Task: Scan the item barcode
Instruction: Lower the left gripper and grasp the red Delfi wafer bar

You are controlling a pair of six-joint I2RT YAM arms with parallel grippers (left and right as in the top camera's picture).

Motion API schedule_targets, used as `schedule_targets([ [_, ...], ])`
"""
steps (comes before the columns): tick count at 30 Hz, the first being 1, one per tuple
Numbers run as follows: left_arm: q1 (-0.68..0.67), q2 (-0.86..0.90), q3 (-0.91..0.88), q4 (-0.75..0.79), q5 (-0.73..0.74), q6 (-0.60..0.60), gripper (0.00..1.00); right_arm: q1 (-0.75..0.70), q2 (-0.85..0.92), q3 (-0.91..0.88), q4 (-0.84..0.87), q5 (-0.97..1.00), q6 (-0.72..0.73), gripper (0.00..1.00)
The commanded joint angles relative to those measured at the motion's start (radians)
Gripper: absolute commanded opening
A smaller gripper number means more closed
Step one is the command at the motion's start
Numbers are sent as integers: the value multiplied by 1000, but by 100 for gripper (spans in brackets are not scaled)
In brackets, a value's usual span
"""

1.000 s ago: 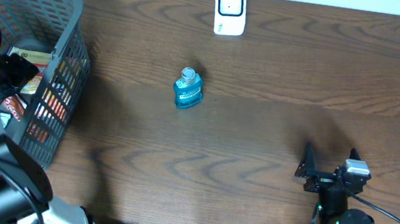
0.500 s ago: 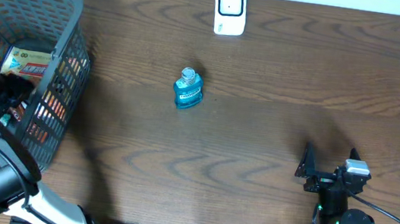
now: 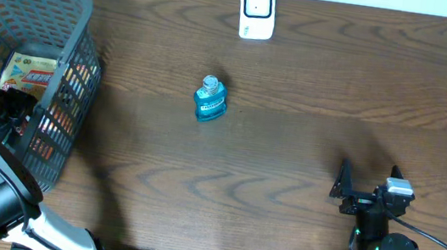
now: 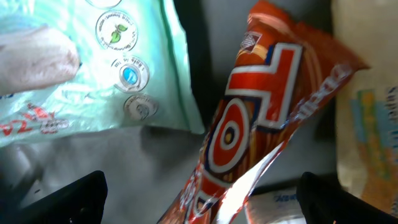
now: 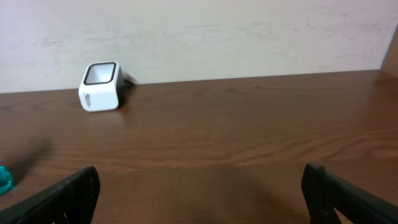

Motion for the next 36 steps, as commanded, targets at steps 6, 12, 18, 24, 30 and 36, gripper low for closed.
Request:
schedule_targets([
  [6,-2,43,-24,64,-4,-33,98,6,-1,-1,-4,5,-12,99],
  [12,-2,163,-25,47,-6,-29,69,6,-1,-1,-4,5,-12,99],
  [18,-2,201,-25,40,-5,-29,8,6,-1,-1,-4,5,-12,99],
  [24,-2,172,-11,38,-5,-29,7,6,-1,-1,-4,5,-12,99],
  [30,-2,67,26,39,-2,-29,7,6,-1,-1,-4,5,-12,99],
  [36,-2,-118,30,82,-2,-29,7,6,-1,-1,-4,5,-12,99],
])
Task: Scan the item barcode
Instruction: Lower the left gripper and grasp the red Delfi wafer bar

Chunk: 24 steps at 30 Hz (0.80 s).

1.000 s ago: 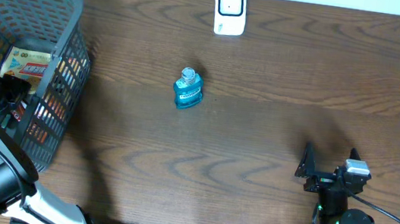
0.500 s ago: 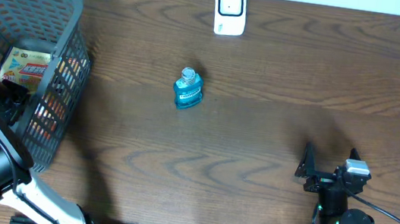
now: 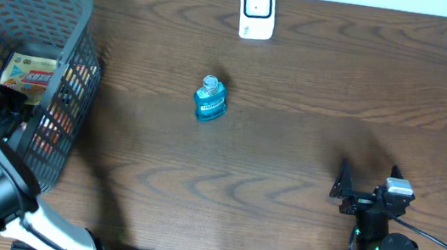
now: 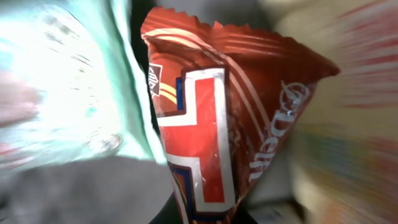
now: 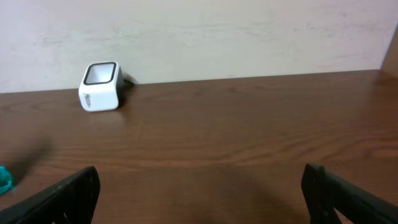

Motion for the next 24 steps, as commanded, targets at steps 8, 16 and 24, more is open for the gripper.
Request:
schedule_targets([
  [8,-11,-343,10,33,-20,-11,8,6,-1,-1,-4,5,-12,99],
  [16,-89,-470,10,67,-20,-25,7,6,-1,-1,-4,5,-12,99],
  [24,-145,-558,10,108,-21,-25,7,6,-1,-1,-4,5,-12,99],
])
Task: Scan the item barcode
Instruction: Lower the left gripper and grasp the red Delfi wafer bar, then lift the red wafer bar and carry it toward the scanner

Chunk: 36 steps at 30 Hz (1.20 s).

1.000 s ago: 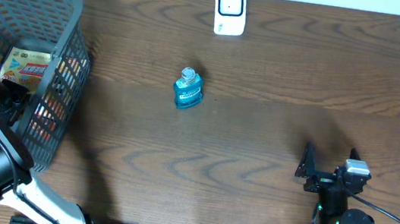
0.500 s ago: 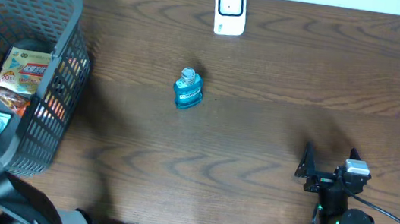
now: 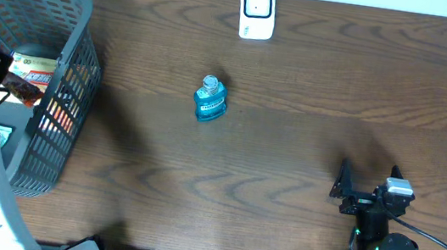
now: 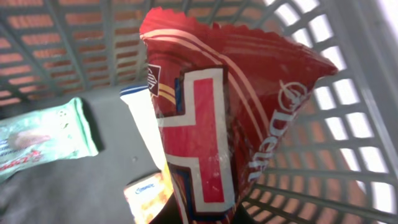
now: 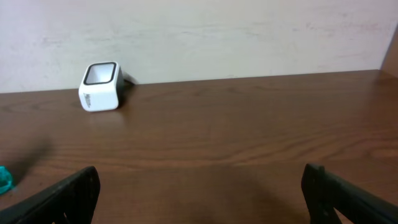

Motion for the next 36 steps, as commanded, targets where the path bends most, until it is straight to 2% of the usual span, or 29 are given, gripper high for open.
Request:
schedule_targets([
  [1,-13,-44,8,14,-11,-5,7,6,-1,-1,-4,5,-12,99],
  [22,-39,-241,8,52,-7,-6,7,6,-1,-1,-4,5,-12,99],
  [25,-39,-265,8,79,78,-5,8,6,-1,-1,-4,5,-12,99],
  [30,-46,-299,8,153,391,-5,7,6,-1,-1,-4,5,-12,99],
  [31,-59,-302,8,159,460,-5,7,6,-1,-1,-4,5,-12,99],
  [36,-172,-304,7,140,614,23,7,6,-1,-1,-4,5,-12,99],
])
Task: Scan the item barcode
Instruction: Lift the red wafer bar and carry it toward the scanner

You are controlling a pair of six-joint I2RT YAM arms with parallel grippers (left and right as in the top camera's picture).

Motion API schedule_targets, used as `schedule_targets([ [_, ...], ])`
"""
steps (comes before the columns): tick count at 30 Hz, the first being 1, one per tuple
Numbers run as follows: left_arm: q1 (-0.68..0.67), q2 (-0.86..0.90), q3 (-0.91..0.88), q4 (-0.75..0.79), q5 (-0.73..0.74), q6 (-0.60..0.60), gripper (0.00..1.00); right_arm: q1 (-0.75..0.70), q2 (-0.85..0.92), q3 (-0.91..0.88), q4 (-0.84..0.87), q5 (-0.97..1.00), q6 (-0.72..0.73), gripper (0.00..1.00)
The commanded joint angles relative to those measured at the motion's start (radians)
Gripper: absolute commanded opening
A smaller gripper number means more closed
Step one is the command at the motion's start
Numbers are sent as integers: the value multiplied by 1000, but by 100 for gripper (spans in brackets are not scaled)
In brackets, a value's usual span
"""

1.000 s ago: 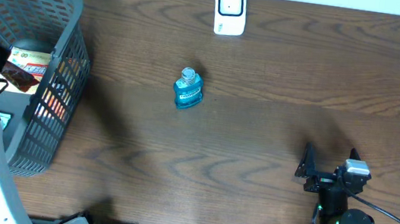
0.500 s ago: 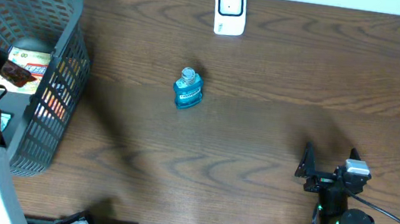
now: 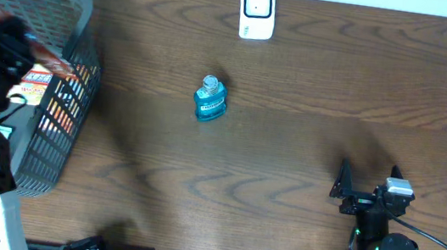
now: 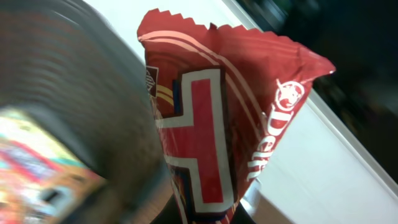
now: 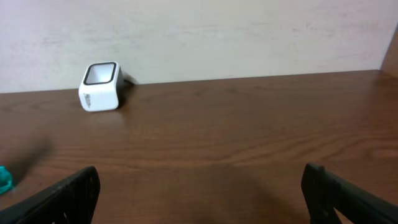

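Observation:
A red snack packet (image 4: 217, 124) with a white cross and lettering fills the left wrist view. My left gripper (image 4: 205, 216) is shut on its lower end and holds it up above the grey basket (image 3: 80, 5) at the table's left. From overhead that gripper (image 3: 8, 37) shows as a dark blur over the basket. The white barcode scanner (image 3: 256, 9) stands at the far edge, also in the right wrist view (image 5: 99, 86). My right gripper (image 5: 199, 193) rests open and empty at the near right (image 3: 342, 191).
A small blue bottle (image 3: 209, 99) stands in the middle of the table, between basket and scanner; its edge shows in the right wrist view (image 5: 4, 177). Other packets (image 3: 28, 80) lie inside the basket. A pale wall runs behind the table's far edge.
My left gripper, still shut on the red packet, was down inside the basket with the mesh wall around it; now it is higher, level with the rim. The right arm has not moved.
My left gripper hung open over the red packet lying among other packs on the basket floor. Then it was shut on the packet. After that the packet was held up inside the basket, and now it is near the rim.

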Motion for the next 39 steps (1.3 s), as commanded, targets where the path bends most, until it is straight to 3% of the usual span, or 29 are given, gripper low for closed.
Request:
schedule_targets([
  [1,-100,-4,7,-9,200,42,7,6,-1,-1,-4,5,-12,99],
  [6,-339,-1,2,-50,186,213,7,6,-1,-1,-4,5,-12,99],
  [20,-873,128,-22,-87,-85,359,7,6,-1,-1,-4,5,-12,99],
  [28,-1024,255,-22,-142,-190,425,7,6,-1,-1,-4,5,-12,99],
  [39,-1087,423,-22,-186,-193,464,7,6,-1,-1,-4,5,-12,99],
])
